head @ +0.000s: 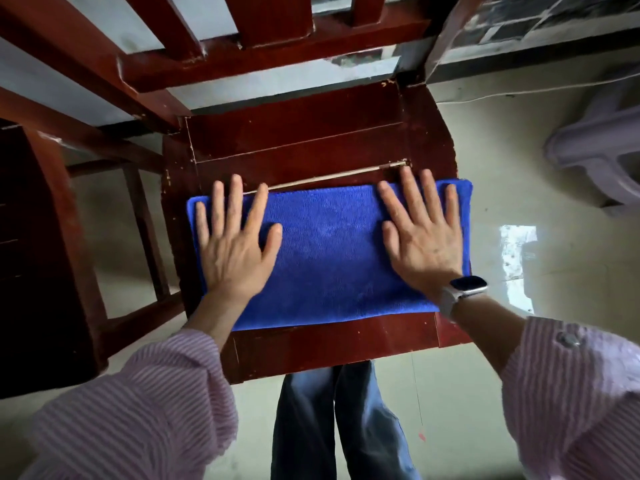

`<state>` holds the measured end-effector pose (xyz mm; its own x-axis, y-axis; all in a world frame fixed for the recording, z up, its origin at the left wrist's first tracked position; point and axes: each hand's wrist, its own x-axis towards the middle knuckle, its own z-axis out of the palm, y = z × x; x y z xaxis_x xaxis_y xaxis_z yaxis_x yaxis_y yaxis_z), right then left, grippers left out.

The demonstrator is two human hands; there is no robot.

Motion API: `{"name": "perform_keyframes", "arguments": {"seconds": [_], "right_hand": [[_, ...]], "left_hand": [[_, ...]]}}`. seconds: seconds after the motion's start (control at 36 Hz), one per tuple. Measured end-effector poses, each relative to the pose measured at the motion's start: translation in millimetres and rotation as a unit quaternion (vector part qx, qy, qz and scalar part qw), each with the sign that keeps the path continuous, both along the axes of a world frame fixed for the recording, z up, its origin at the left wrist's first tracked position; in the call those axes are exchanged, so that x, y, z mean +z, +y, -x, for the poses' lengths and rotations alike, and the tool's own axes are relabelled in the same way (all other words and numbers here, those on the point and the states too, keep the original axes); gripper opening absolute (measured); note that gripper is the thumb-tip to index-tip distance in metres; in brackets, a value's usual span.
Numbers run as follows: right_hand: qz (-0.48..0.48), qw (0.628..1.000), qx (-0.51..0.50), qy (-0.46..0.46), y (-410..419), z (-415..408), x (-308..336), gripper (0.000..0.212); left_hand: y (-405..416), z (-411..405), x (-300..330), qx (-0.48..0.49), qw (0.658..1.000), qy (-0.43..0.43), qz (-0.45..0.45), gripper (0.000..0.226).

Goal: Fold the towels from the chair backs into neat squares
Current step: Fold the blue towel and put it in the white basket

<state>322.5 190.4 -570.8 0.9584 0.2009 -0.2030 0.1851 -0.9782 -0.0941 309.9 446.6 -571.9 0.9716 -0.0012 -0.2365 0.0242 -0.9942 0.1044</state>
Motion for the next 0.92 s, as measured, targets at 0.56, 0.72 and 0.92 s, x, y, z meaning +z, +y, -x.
{"name": "perform_keyframes", "arguments": {"seconds": [0.56,0.72,0.92], "right_hand": [[-0.061,0.997,0.052,0.017,60.2,61.9,9.8,0.054],[-0.015,0.999,0.033,0.007,0.0,62.1,1.2,0.052],[-0.047,0.980,-0.163,0.099,-55.2,62.3,11.0,0.061]], "left_hand": [[-31.3,62.6,1.7,0.007,1.000,0.005,0.000,0.056],[-19.6,63.2,-0.8,-0.005,1.000,0.005,-0.015,0.058],[-22.4,60.3,3.5,0.000,0.999,0.038,-0.014,0.060]]}}
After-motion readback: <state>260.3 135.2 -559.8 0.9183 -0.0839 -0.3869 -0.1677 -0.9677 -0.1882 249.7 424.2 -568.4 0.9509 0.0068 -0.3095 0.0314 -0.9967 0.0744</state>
